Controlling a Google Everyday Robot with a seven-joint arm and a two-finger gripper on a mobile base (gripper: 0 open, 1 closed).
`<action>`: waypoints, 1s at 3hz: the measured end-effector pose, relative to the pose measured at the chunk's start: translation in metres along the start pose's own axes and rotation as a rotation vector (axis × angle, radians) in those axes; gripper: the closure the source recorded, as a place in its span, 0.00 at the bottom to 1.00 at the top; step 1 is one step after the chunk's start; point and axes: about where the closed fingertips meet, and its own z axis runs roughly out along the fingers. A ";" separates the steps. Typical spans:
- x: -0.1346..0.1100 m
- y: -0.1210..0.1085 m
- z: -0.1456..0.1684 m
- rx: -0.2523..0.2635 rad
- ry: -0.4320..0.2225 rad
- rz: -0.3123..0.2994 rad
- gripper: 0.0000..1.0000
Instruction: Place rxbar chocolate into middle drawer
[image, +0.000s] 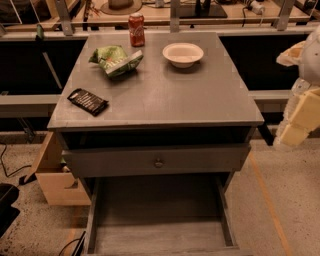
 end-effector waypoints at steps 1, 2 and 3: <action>-0.028 -0.015 0.000 0.068 -0.187 0.088 0.00; -0.065 -0.029 0.016 0.088 -0.407 0.143 0.00; -0.114 -0.041 0.040 0.092 -0.637 0.136 0.00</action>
Offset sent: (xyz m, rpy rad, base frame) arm 0.1325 0.0961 0.0712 0.8241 -0.5390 -0.0890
